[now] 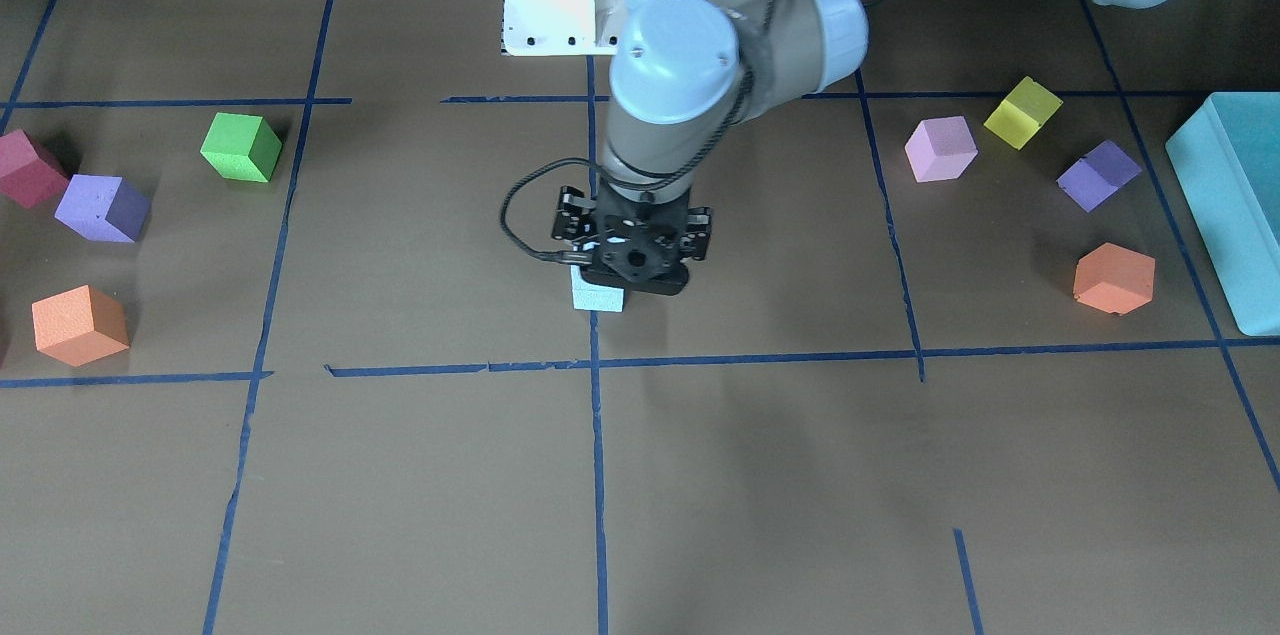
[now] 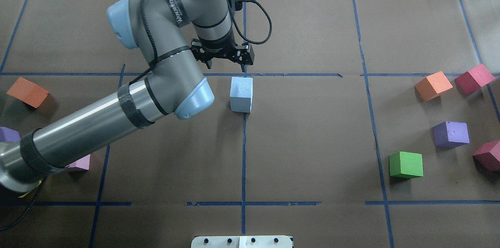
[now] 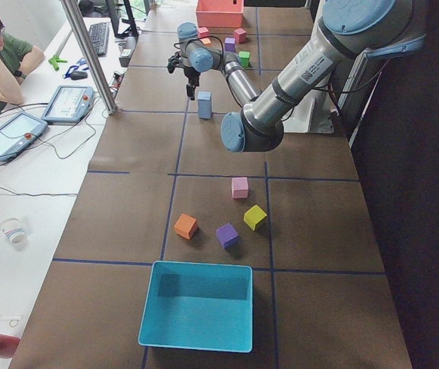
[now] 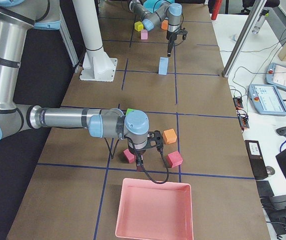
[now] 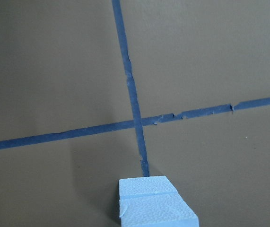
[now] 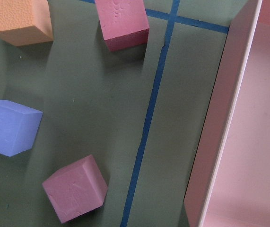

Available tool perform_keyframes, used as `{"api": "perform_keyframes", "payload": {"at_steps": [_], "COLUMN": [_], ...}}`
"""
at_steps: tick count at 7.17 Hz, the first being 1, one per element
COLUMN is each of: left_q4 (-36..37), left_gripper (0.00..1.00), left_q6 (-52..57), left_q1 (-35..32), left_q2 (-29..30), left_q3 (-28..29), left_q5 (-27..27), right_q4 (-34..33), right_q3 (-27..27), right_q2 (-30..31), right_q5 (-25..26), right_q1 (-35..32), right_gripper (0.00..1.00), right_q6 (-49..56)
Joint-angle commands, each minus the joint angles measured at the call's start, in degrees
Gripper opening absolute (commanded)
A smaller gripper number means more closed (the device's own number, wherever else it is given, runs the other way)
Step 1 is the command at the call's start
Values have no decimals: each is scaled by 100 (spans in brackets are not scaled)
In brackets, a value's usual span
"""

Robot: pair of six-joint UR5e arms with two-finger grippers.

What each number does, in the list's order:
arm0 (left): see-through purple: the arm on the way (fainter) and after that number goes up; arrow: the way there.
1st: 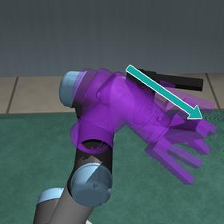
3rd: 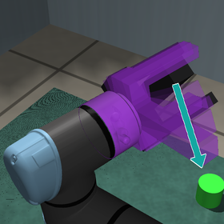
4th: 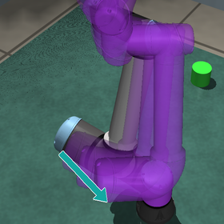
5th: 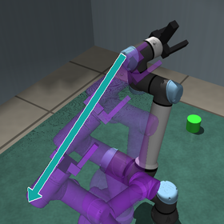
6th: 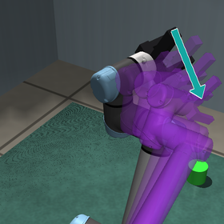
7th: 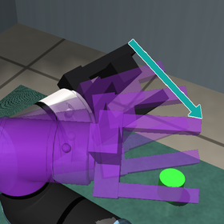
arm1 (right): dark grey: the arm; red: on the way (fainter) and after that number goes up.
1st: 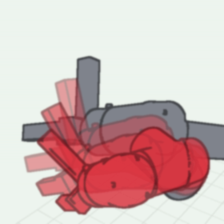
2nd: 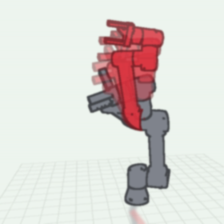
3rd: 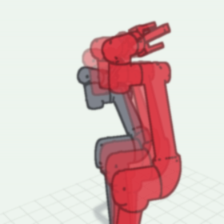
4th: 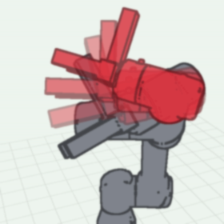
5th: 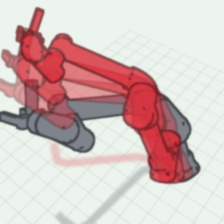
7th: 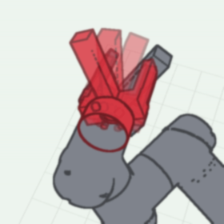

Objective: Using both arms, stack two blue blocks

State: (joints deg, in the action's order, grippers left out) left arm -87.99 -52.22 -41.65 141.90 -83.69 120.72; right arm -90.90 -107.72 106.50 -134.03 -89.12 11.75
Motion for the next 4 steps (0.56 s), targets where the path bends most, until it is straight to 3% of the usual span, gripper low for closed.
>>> {"api": "perform_keyframes", "payload": {"at_steps": [1, 3, 4], "left_q4": [62, -16, -17], "left_gripper": [100, 100, 100], "left_q6": [997, 2864, 4076], "left_q1": [-473, -1542, -2401], "left_q2": [-1263, -3105, -3873], "left_q3": [-985, -1918, -1983], "left_q5": [92, 825, 1344], "right_q4": [-6, 2, -6], "right_q3": [6, 49, 58], "right_q2": [-6, -32, -33], "right_q5": [-9, 17, 18], "right_q1": [0, 9, 17], "right_gripper": [100, 100, 100], "right_q6": [-41, -322, -332]}}
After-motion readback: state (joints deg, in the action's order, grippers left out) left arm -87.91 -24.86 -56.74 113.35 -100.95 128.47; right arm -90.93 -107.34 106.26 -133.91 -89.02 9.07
